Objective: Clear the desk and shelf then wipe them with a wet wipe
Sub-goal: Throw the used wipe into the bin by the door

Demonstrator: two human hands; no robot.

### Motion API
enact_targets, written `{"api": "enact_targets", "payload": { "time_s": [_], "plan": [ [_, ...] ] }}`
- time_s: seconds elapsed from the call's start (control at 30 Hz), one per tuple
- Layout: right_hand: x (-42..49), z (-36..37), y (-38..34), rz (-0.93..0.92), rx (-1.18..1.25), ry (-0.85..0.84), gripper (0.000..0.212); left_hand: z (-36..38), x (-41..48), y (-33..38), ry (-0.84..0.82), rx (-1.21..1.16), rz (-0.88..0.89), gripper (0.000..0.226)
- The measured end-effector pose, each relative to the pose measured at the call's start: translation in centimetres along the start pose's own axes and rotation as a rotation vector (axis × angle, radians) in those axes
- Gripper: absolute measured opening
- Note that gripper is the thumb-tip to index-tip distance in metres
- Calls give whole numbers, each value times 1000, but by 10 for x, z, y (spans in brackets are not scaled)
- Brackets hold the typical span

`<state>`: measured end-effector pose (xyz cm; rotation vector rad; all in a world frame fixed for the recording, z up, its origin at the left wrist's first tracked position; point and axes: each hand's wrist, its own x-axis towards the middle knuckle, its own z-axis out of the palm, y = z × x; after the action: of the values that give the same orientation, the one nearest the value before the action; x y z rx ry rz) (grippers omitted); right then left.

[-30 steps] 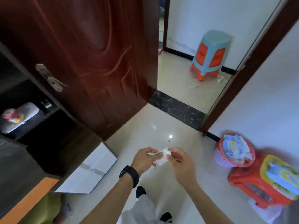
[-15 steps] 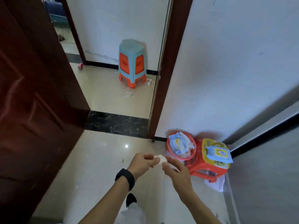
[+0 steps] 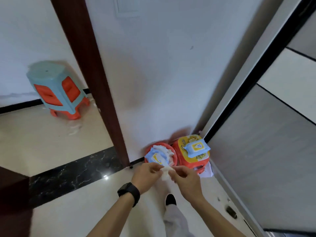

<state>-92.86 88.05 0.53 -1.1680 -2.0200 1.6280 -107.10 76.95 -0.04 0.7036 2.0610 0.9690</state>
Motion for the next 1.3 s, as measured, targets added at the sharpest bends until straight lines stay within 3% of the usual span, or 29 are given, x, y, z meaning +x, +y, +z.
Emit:
{"api": "enact_targets", "payload": {
  "time_s": [0.17,0.3,0.43,0.6,0.73,0.87,1.0,1.13,1.23,1.3],
  "plan": [
    [51,-10,18,104,36,152,11,-22,67,7,263,521,165,72],
    [115,-8,49,180,-6,177,13,-64,126,34,523,858,261,90],
    [193,3,79,236,-89,168,14,-106,185,60,683,1072,318,88],
    [288,20,122,330,-285,56,19,-142,260,67,721,1112,138,93],
    [337,25,140,417,-509,-208,58,-139,282,58,758,1121,59,97],
    [361,27,150,454,-644,-359,42,-134,281,56,772,1130,62,90],
    [359,45,116,298,-698,-525,35,-130,242,28,651,1085,-24,87],
    [322,74,33,6,-665,-650,25,-111,158,-9,544,790,-388,82],
    [281,109,-36,-400,-669,-762,24,-101,85,-34,515,577,-720,71],
    [241,135,-76,-706,-667,-881,28,-92,25,-46,589,457,-871,65]
  ]
}}
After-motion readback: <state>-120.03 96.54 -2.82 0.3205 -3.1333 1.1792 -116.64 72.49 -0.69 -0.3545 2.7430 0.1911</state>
